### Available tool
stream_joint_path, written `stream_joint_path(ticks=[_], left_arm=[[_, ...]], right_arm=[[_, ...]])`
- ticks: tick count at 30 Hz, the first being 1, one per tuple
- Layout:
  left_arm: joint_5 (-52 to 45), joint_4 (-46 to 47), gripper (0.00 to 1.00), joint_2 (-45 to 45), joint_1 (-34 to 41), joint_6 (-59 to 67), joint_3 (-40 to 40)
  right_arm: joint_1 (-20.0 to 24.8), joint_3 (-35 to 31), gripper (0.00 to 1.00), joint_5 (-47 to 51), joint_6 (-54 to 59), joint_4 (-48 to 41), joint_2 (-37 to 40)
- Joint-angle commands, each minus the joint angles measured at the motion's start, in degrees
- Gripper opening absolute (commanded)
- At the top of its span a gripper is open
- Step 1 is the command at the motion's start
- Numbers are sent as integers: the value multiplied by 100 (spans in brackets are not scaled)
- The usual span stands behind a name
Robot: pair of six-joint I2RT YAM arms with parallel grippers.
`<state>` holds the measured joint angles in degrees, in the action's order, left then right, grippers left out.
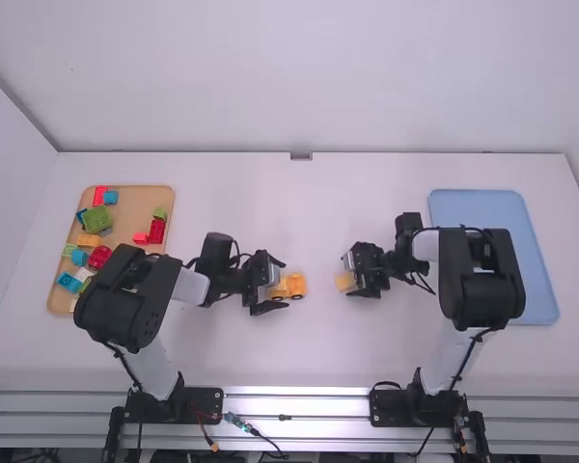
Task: Assemble lego blocks to make yellow taxi
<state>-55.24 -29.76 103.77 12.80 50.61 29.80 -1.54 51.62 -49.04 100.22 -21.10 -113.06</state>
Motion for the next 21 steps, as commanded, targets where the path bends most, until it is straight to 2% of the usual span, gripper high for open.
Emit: stream_joint_path(ticks=[1,13,16,21], left_arm=[[-66,-7,99,22,4,35,-81],[-81,-52,99,20,-17,-50,-83],[-79,-57,99,20,11,-74,-79],[-81,-50,99,22,-26,-74,-76]], right_arm=[[0,-76,91,-42,-232,-15,-91],[-127,-24,89,94,-293,-13,-310],[-201,94,79,92,-289,-142,-419],[-138,291,73,90,-151,-544,-419]])
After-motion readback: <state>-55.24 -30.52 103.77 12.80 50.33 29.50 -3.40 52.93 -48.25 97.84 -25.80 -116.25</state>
